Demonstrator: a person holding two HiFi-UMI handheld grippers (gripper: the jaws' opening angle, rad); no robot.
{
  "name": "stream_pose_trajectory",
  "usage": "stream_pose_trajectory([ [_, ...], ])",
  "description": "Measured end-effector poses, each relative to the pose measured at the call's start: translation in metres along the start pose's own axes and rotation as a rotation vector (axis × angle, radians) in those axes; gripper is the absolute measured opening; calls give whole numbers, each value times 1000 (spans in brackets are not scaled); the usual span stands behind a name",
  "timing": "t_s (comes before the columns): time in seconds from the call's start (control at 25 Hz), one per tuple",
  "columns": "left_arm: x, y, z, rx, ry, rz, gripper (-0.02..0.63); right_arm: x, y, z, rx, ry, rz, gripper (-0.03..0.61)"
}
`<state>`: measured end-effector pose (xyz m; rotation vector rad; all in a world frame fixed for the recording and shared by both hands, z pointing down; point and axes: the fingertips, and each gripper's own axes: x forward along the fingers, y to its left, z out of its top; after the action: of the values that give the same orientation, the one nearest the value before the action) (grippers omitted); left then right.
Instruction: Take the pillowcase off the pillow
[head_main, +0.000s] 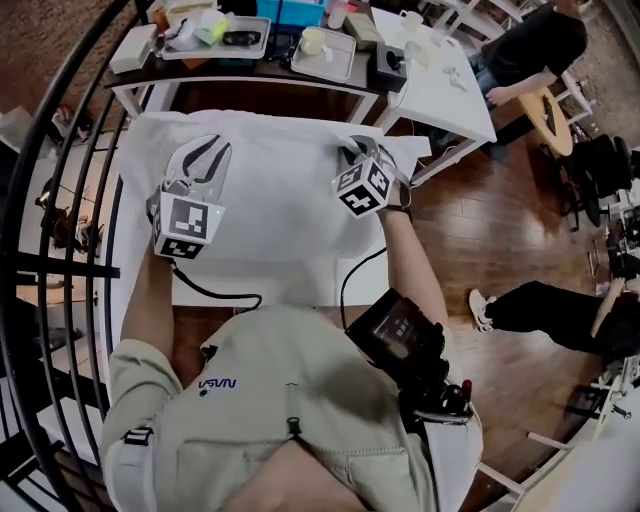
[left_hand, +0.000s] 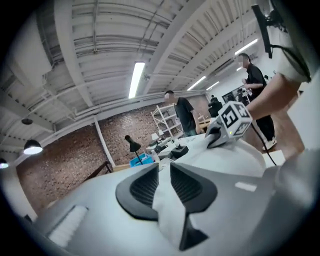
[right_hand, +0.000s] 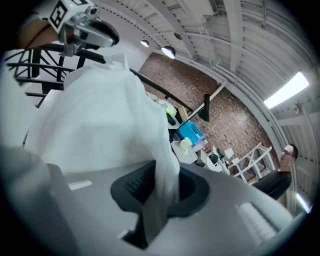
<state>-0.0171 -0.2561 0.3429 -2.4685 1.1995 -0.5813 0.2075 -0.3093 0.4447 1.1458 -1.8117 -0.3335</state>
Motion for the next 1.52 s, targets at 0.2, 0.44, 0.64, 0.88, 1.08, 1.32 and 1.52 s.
stream_pose_trajectory([
  [0.2, -3, -61, -74, -108, 175, -150, 175, 64, 6, -25, -41, 68, -7, 37],
  [0.44, 14, -138, -182, -19, 417, -302, 293, 85, -4, -30, 73, 73, 25, 73],
  [0.64, 27, -135, -189, -87, 358, -246, 278, 14, -16, -15, 434, -113, -30, 167],
  [0.88, 40, -145, -179, -83, 348, -252, 15, -43, 102, -42, 478, -50, 100, 228],
  [1.08, 25, -166, -174, -138, 354, -338, 11, -36, 138, -68, 339, 98, 106, 32],
  [1.32, -6, -189, -111, -251, 297, -433, 9, -103, 105, -72, 404, 102, 128, 9],
  [1.52, -16, -211, -105, -254, 259, -458, 12, -119, 117, -98, 408, 161, 150, 10],
])
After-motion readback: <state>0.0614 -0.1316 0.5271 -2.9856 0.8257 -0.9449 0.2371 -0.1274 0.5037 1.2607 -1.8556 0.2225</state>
